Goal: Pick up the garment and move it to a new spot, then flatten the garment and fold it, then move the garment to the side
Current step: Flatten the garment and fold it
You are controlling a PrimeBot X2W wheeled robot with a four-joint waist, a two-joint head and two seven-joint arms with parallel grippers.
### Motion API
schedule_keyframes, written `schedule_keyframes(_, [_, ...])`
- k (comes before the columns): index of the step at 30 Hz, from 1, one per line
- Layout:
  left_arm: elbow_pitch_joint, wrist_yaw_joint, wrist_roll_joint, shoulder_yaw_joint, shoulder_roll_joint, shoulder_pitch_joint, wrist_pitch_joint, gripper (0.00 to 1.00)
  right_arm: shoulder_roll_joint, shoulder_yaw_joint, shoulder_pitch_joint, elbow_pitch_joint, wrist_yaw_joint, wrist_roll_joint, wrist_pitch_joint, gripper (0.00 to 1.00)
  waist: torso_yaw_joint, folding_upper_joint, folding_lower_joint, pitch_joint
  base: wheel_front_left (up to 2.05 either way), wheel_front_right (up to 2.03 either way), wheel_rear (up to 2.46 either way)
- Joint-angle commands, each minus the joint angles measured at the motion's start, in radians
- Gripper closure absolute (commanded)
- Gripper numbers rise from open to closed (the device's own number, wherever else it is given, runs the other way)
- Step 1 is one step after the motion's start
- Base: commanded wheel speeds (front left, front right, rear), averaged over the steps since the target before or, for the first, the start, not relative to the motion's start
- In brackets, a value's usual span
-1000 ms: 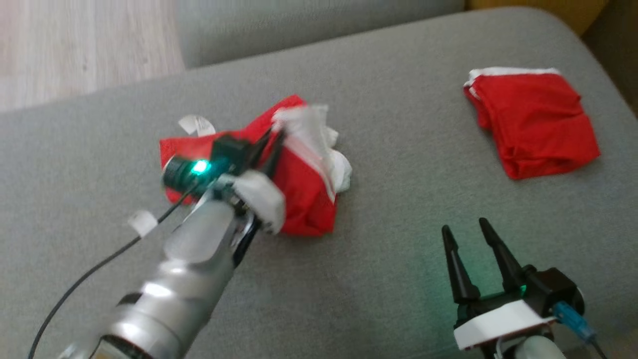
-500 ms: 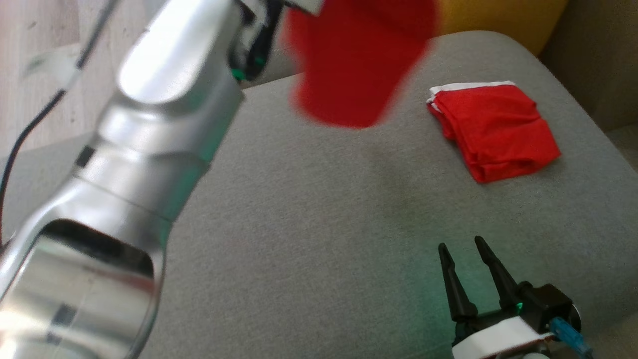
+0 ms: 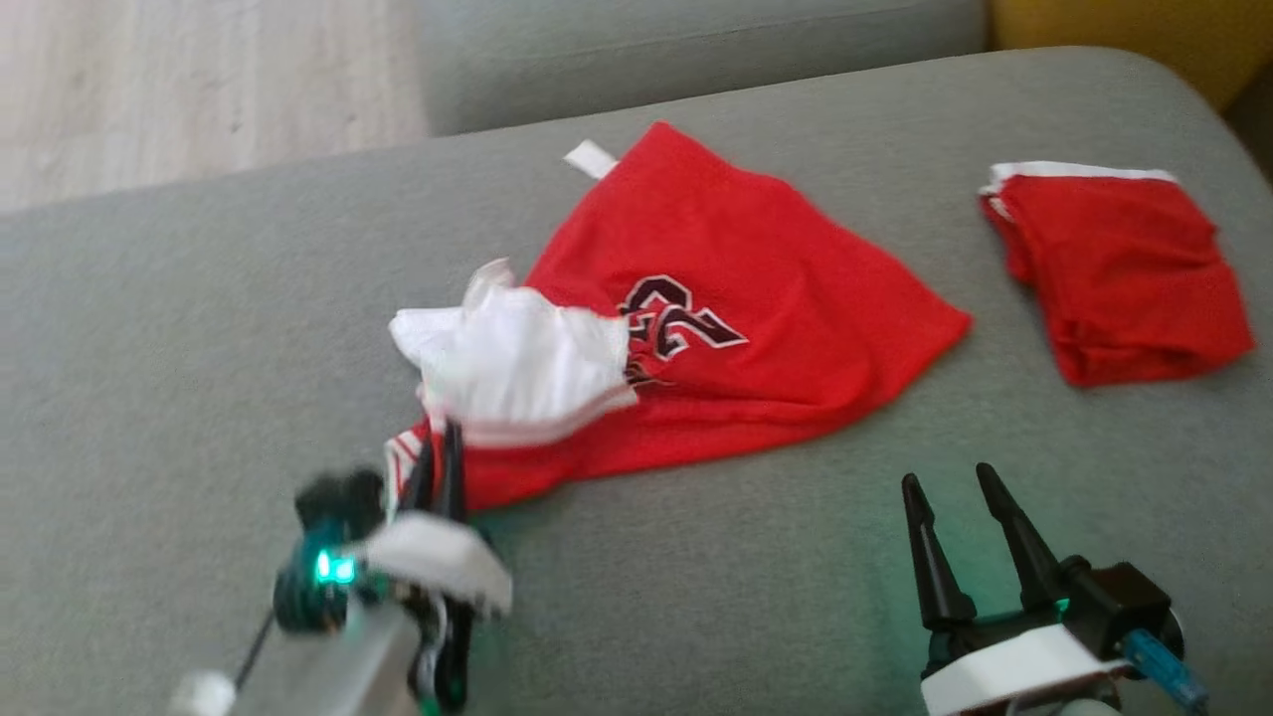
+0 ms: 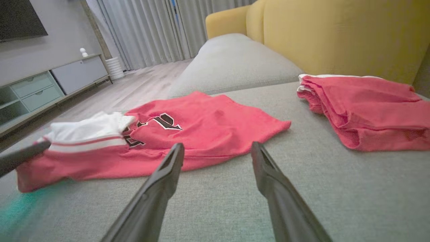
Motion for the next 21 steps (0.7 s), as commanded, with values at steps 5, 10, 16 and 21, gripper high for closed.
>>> schedule_keyframes(5, [-0.152, 0.017, 0.105, 0.094, -0.013, 0.125, -0.01, 0.64, -0.003, 0.009, -0.026, -0.035, -0.001, -0.016, -0.011, 0.0, 0.062, 0.0, -0.0001, 0.018, 0.0, 0.0, 0.0])
schedule_keyframes(10, [-0.235, 0.033, 0.2, 0.109, -0.025, 0.231, -0.01, 0.0, -0.003, 0.013, -0.027, -0.031, -0.001, -0.018, -0.011, 0.0, 0.076, 0.0, -0.0001, 0.008, 0.0, 0.0, 0.0])
schedule_keyframes(16, [-0.377, 0.113, 0.343, 0.174, 0.032, 0.237, -0.01, 0.0, -0.004, 0.017, -0.023, -0.035, -0.001, -0.016, -0.011, 0.0, 0.075, 0.0, -0.0001, 0.021, 0.0, 0.0, 0.0])
schedule_keyframes(21, [-0.397, 0.101, 0.397, 0.19, 0.083, 0.116, 0.001, 0.0, -0.01, 0.023, -0.033, -0.036, -0.001, -0.018, -0.011, 0.0, 0.071, 0.0, -0.0001, 0.056, 0.0, 0.0, 0.0])
